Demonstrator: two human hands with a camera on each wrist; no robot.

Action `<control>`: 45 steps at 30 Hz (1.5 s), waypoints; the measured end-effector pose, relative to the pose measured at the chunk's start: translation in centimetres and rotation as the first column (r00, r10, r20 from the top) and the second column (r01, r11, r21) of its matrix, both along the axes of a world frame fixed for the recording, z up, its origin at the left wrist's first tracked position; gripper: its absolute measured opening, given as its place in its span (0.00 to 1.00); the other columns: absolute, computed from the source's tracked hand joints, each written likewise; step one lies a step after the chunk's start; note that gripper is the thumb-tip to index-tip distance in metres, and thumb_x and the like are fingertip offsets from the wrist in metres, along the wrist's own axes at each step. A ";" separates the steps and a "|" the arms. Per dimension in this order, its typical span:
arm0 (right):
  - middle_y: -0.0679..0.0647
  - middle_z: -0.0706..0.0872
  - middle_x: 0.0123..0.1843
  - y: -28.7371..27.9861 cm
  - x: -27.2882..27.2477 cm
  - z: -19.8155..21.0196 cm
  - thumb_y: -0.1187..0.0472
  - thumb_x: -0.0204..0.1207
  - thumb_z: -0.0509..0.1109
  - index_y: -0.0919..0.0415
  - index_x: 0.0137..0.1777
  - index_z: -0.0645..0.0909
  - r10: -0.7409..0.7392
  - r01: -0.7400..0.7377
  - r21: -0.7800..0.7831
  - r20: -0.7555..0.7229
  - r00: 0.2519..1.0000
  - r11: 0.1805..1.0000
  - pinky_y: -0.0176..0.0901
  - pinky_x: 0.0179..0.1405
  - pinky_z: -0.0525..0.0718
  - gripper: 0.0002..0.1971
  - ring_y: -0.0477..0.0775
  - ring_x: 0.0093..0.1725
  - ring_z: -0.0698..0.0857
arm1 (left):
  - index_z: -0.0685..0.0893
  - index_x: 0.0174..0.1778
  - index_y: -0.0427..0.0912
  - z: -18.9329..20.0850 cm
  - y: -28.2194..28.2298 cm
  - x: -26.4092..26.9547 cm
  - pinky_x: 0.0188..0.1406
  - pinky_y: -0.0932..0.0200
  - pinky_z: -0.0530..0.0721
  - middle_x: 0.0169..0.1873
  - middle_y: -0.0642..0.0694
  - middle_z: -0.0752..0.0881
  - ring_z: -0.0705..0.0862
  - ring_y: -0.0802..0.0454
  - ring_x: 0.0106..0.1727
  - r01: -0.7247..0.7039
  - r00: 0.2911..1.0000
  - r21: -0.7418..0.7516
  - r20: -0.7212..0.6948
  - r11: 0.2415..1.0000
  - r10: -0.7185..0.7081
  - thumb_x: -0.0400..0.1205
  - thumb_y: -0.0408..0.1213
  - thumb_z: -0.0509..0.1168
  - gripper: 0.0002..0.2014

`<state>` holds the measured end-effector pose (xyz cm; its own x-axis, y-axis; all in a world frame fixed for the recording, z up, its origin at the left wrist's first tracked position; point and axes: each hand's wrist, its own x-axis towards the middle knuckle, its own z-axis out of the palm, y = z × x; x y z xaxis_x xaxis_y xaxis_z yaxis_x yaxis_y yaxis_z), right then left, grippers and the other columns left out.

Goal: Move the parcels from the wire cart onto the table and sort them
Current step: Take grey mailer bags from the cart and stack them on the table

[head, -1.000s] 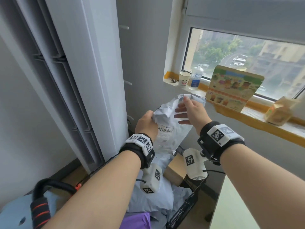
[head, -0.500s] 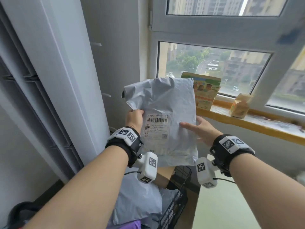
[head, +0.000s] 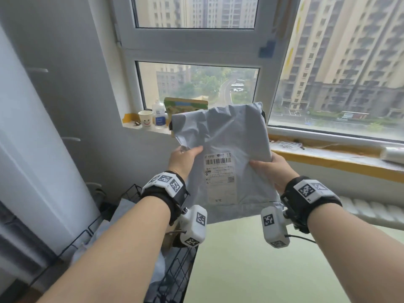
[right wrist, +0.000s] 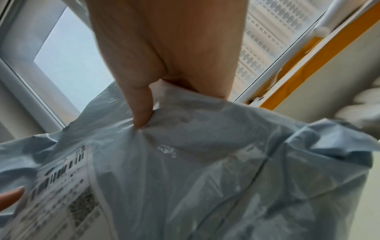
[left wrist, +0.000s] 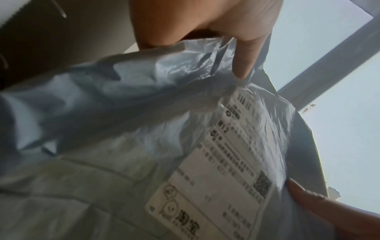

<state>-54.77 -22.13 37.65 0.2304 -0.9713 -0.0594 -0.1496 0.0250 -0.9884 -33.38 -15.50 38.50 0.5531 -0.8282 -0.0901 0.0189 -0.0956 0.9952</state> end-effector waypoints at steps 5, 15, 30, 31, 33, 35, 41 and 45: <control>0.59 0.87 0.49 -0.7 -10.4 -0.5 0.67 0.78 0.69 0.59 0.52 0.80 -0.110 0.111 0.010 -0.017 0.994 0.994 0.57 0.54 0.86 0.05 0.59 0.47 0.86 | 0.84 0.53 0.42 -0.8 -1.6 -8.6 0.61 0.52 0.80 0.51 0.46 0.88 0.85 0.47 0.55 0.077 0.994 0.027 0.072 0.997 -0.079 0.68 0.46 0.78 0.21; 0.56 0.84 0.45 -2.2 -28.4 -1.2 0.69 0.79 0.65 0.61 0.60 0.78 -0.290 0.296 0.040 -0.111 0.951 0.954 0.45 0.39 0.80 0.11 0.53 0.41 0.82 | 0.81 0.58 0.38 -3.1 -4.2 -26.9 0.60 0.48 0.84 0.54 0.40 0.87 0.86 0.43 0.56 0.250 0.957 0.144 0.111 0.957 -0.267 0.66 0.28 0.80 0.26; 0.55 0.84 0.51 -1.3 -41.8 -3.8 0.64 0.76 0.70 0.58 0.60 0.77 -0.575 0.565 -0.136 -0.329 0.749 0.814 0.42 0.43 0.77 0.13 0.55 0.47 0.83 | 0.83 0.29 0.45 -6.9 -10.0 -38.9 0.47 0.51 0.84 0.32 0.47 0.84 0.83 0.46 0.41 0.504 0.842 0.266 0.059 0.822 -0.536 0.66 0.33 0.68 0.03; 0.54 0.84 0.51 -1.2 -42.8 -4.0 0.64 0.76 0.70 0.58 0.62 0.77 -0.596 0.585 -0.142 -0.327 0.733 0.799 0.42 0.44 0.77 0.15 0.55 0.48 0.83 | 0.83 0.29 0.44 -7.2 -10.4 -39.7 0.50 0.48 0.86 0.33 0.45 0.85 0.84 0.45 0.41 0.523 0.833 0.266 0.041 0.810 -0.552 0.63 0.33 0.68 0.02; 0.53 0.84 0.52 -1.1 -44.9 -4.3 0.64 0.75 0.71 0.60 0.66 0.77 -0.628 0.616 -0.154 -0.326 0.707 0.773 0.43 0.47 0.78 0.19 0.55 0.50 0.83 | 0.84 0.28 0.44 -7.5 -11.0 -41.6 0.53 0.43 0.86 0.36 0.41 0.87 0.85 0.44 0.42 0.546 0.821 0.259 0.027 0.797 -0.571 0.58 0.35 0.67 0.05; 0.54 0.84 0.53 -0.9 -47.0 -4.7 0.64 0.75 0.72 0.61 0.67 0.76 -0.635 0.624 -0.159 -0.342 0.693 0.765 0.43 0.49 0.79 0.20 0.55 0.51 0.84 | 0.85 0.30 0.43 -8.1 -11.6 -43.6 0.53 0.45 0.86 0.36 0.41 0.87 0.86 0.43 0.44 0.561 0.806 0.279 0.030 0.779 -0.591 0.62 0.34 0.70 0.03; 0.57 0.82 0.55 -0.8 -55.4 -5.3 0.64 0.79 0.70 0.66 0.68 0.75 -0.598 0.599 -0.152 -0.433 0.675 0.786 0.39 0.48 0.73 0.19 0.52 0.50 0.79 | 0.85 0.45 0.33 -9.3 -12.8 -51.4 0.51 0.44 0.86 0.42 0.39 0.85 0.87 0.40 0.48 0.609 0.768 0.293 0.012 0.737 -0.640 0.62 0.34 0.67 0.16; 0.61 0.83 0.62 -2.1 -63.2 -6.7 0.64 0.79 0.69 0.68 0.69 0.76 -0.558 0.584 -0.119 -0.498 0.664 0.803 0.40 0.51 0.73 0.19 0.52 0.51 0.78 | 0.82 0.37 0.38 -9.9 -13.1 -58.8 0.45 0.49 0.87 0.39 0.40 0.85 0.84 0.44 0.42 0.610 0.773 0.334 -0.050 0.718 -0.633 0.63 0.32 0.68 0.08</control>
<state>-117.92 -24.25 30.93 -0.4424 -0.8954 -0.0498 -0.5458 0.3129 -0.7773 -92.20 -28.61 28.58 -0.0622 -0.9191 -0.3891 -0.2186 -0.3678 0.9038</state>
